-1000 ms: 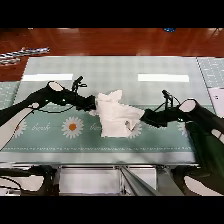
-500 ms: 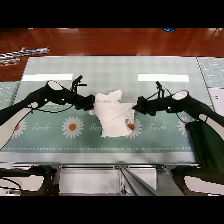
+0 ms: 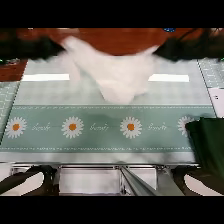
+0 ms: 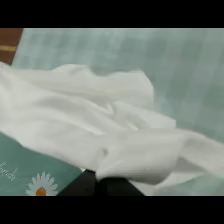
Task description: Fold the shirts.
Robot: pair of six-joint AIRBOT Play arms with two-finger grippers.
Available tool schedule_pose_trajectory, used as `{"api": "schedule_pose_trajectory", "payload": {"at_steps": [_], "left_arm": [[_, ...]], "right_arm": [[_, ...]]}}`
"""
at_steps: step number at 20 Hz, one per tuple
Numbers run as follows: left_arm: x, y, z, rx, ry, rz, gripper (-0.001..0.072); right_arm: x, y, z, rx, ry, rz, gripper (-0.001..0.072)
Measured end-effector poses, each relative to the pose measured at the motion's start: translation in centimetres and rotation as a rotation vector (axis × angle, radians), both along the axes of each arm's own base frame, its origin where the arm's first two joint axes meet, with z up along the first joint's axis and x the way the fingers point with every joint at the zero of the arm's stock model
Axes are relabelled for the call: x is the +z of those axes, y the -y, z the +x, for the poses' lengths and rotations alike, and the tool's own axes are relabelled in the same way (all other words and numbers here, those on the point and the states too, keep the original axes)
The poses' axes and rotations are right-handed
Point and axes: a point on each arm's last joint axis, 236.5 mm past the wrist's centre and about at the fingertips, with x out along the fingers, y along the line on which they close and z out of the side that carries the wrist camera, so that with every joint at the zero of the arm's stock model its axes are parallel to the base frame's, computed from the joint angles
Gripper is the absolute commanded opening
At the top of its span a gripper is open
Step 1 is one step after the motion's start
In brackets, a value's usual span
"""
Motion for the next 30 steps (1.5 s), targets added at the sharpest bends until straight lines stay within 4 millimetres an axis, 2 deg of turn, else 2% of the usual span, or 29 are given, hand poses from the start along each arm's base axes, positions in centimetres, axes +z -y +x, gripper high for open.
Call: {"api": "schedule_pose_trajectory", "payload": {"at_steps": [2,4,7,10,13,15,17,20,22,25,27,30], "left_arm": [[7.5,-2.0,-1.6,0.055,0.167,0.010,0.0018],[13.7,-2.9,-4.4,0.083,0.311,0.024,0.0018],[20.2,-3.2,-9.8,0.111,0.482,0.063,0.0018],[23.1,-2.9,-15.5,0.128,0.585,0.142,0.0018],[23.1,-1.9,-20.4,0.113,0.614,0.240,0.0019],[23.0,-1.3,-22.8,0.104,0.625,0.272,0.0018],[22.3,-0.7,-24.4,0.086,0.620,0.286,0.0018],[19.8,0.0,-24.9,0.037,0.545,0.276,0.0019],[16.9,0.1,-24.1,0.003,0.455,0.258,0.0019],[11.5,-0.3,-20.9,-0.018,0.287,0.211,0.0019],[8.2,-0.9,-17.7,-0.013,0.199,0.179,0.0019],[2.6,-1.8,-11.1,-0.004,0.059,0.133,0.0019]], "right_arm": [[7.2,1.2,-2.2,-0.012,0.159,-0.051,0.0021],[12.8,2.2,-5.3,-0.032,0.294,-0.085,0.0021],[18.0,3.8,-10.7,-0.067,0.436,-0.145,0.0021],[20.6,5.8,-15.8,-0.125,0.523,-0.209,0.0021],[21.4,7.1,-19.9,-0.162,0.555,-0.247,0.0021],[20.9,7.7,-21.9,-0.175,0.539,-0.265,0.0021],[19.9,7.9,-23.1,-0.173,0.497,-0.280,0.0021],[17.7,8.1,-23.5,-0.164,0.414,-0.295,0.0021],[15.4,7.8,-22.7,-0.144,0.333,-0.299,0.0021],[10.6,7.4,-20.4,-0.113,0.189,-0.300,0.0021],[6.8,7.2,-17.8,-0.101,0.093,-0.305,0.0021],[1.2,6.9,-12.5,-0.092,-0.035,-0.308,0.0021]]}}
